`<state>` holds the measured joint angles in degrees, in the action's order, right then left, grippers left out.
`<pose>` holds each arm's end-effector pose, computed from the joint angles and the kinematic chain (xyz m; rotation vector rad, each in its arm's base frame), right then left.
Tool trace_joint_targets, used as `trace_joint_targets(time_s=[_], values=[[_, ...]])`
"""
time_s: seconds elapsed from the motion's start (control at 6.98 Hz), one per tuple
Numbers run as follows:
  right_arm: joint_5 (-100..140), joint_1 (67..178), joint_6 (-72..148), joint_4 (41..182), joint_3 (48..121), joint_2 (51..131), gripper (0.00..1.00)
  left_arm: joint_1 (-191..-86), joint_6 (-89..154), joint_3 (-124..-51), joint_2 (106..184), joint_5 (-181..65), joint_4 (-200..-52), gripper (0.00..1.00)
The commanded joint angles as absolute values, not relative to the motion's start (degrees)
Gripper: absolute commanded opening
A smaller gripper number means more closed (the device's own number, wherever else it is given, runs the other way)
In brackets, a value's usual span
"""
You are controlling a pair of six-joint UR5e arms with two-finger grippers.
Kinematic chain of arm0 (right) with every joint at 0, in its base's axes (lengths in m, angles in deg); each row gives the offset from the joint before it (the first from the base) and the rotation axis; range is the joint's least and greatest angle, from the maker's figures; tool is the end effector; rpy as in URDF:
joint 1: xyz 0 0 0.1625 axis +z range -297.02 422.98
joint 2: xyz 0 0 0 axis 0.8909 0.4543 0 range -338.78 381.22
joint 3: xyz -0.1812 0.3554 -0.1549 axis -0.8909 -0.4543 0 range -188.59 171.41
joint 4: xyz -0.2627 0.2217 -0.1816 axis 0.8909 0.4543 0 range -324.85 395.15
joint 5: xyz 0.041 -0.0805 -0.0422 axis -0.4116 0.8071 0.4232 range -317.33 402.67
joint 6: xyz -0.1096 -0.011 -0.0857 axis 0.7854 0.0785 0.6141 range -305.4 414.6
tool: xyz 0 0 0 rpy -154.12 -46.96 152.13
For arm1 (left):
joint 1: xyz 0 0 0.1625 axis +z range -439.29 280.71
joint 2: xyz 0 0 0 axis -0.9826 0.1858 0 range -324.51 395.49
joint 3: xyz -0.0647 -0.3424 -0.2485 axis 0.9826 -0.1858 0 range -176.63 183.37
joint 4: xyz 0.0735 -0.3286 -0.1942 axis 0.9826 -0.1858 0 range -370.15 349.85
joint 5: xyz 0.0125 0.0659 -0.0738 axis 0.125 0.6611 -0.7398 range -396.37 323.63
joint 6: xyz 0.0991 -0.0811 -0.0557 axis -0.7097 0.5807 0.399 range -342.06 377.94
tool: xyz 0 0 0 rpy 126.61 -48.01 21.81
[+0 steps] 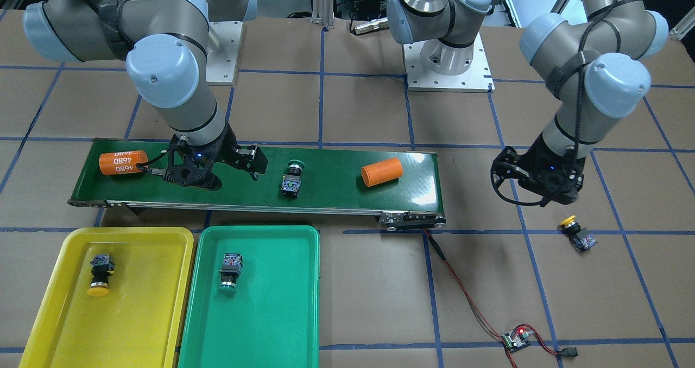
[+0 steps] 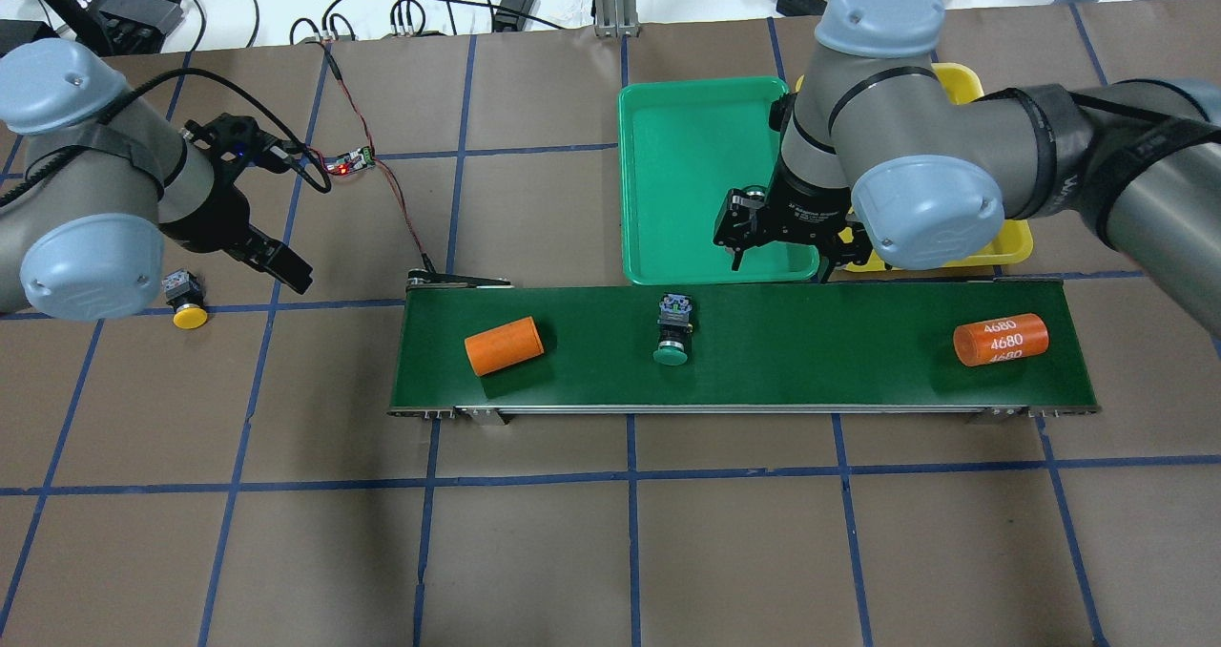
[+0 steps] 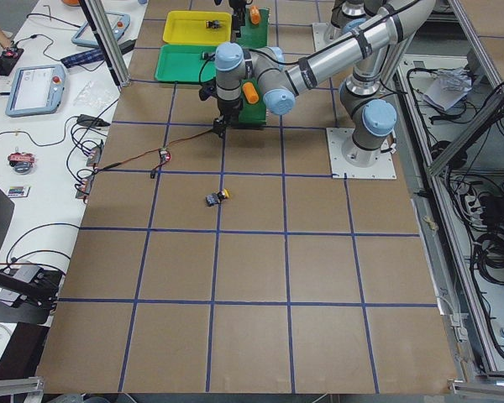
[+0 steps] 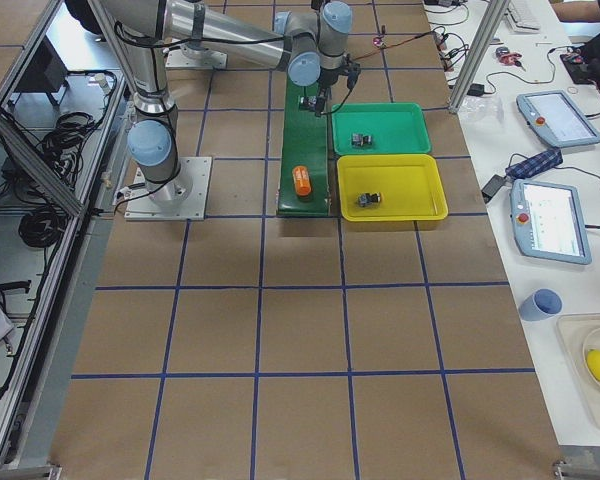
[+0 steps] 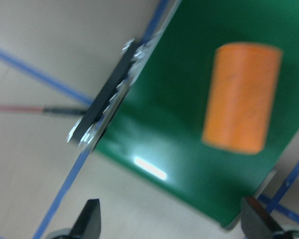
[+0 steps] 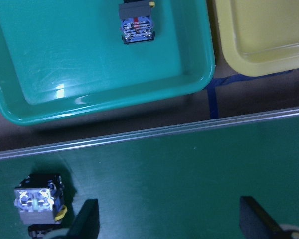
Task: Sort buttons by color to trays
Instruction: 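Grasp second green button with right while left grasps a yellow button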
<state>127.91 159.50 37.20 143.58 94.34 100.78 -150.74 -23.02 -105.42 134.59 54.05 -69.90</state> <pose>0.2007 -0.4805 0.2913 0.2972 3.0599 0.1563 0.0323 -0.5122 0.2789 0.6047 3.0551 -0.0505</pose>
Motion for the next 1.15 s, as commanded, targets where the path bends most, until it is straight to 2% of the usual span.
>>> trace_joint_targets(time_s=[0.0,0.14,0.43,0.86,1.0], values=[[124.3,159.8,36.9,144.6,96.7,100.2,1.00,-144.5,-5.2,-98.0,142.9,56.7,-69.7,1.00],[123.6,159.8,36.9,146.0,96.7,98.8,1.00,-142.9,-3.1,-95.2,145.9,56.9,-69.7,1.00],[122.5,159.8,37.4,147.8,96.6,96.1,1.00,-137.7,0.8,-95.0,150.5,56.4,-67.7,1.00],[118.8,159.8,37.9,148.0,96.2,95.1,1.00,-136.3,2.5,-95.2,157.2,53.6,-60.7,1.00],[118.8,159.8,38.1,147.8,96.3,94.6,1.00,-136.2,2.1,-95.4,158.4,52.3,-60.5,0.74]])
